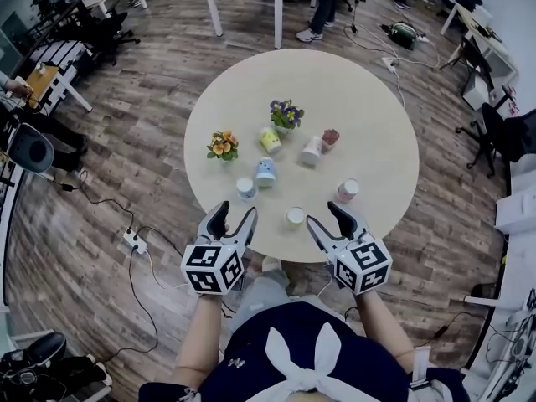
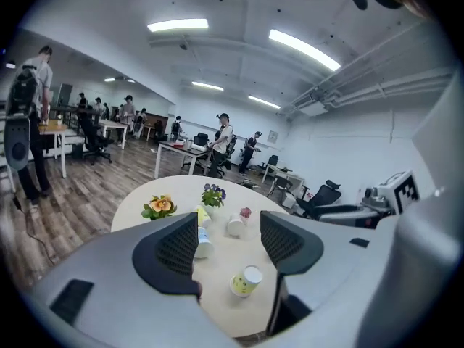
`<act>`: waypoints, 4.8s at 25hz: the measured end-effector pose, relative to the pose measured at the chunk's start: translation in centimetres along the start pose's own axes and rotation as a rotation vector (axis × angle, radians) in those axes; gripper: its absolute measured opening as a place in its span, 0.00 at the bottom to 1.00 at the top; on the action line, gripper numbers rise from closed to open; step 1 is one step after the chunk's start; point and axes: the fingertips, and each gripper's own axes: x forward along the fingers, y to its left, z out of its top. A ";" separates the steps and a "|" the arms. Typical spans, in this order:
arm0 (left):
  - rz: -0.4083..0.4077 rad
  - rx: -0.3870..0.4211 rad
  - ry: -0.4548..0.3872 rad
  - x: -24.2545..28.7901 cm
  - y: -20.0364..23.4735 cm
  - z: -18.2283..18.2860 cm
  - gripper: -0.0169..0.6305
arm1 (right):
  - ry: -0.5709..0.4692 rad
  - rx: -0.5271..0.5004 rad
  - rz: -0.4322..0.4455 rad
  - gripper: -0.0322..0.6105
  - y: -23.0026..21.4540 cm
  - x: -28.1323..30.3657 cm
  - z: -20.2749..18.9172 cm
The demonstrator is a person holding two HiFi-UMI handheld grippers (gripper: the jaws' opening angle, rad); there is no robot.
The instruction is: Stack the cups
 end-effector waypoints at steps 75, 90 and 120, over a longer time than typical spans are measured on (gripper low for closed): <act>-0.033 -0.044 1.011 26.6 9.3 -12.8 0.39 | 0.496 0.839 -0.249 0.50 -24.8 25.3 -11.0; -0.037 -0.043 0.953 26.7 9.1 -11.7 0.35 | 0.449 0.715 -0.291 0.45 -24.6 24.2 -8.7; -0.035 0.186 0.598 22.4 5.2 -10.6 0.30 | 0.257 0.359 -0.229 0.44 -17.0 14.8 -7.2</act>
